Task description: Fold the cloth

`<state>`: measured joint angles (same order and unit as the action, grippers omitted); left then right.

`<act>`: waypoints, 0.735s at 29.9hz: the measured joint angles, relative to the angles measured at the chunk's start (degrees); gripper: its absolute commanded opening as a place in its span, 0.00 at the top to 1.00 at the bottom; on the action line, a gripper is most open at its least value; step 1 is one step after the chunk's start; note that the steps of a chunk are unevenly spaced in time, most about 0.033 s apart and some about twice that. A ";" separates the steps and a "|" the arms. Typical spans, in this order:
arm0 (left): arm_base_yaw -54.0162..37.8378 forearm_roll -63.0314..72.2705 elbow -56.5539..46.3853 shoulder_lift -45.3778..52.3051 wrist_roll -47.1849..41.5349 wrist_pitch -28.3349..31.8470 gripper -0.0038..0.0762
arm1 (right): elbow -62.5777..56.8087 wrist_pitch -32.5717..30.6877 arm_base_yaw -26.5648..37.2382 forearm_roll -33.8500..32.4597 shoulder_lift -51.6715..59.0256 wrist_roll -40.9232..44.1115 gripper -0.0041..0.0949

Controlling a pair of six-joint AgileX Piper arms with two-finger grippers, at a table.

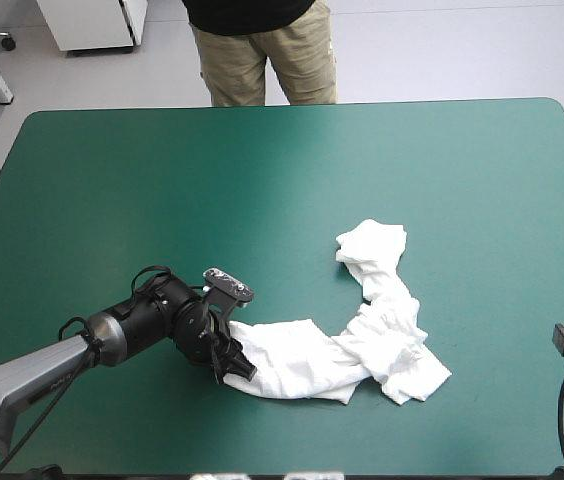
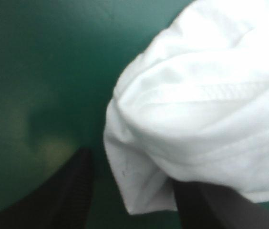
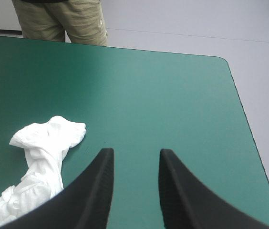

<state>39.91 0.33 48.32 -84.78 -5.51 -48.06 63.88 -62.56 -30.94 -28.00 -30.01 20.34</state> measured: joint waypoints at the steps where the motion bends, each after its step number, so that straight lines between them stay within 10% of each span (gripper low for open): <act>1: 0.00 0.15 0.04 0.00 0.04 0.12 0.93 | 0.00 0.00 0.00 0.07 0.00 0.00 0.64; 14: 0.06 1.80 0.18 -0.11 0.08 0.76 0.96 | 0.05 -3.13 0.00 3.88 -7.80 -6.39 0.62; 22: 0.06 1.80 0.18 -0.11 0.03 0.71 0.96 | 0.05 5.98 0.00 4.33 -20.66 -3.27 0.55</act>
<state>39.97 2.13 48.50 -84.89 -5.48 -47.36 63.93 -56.58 -30.94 -23.66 -50.66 17.07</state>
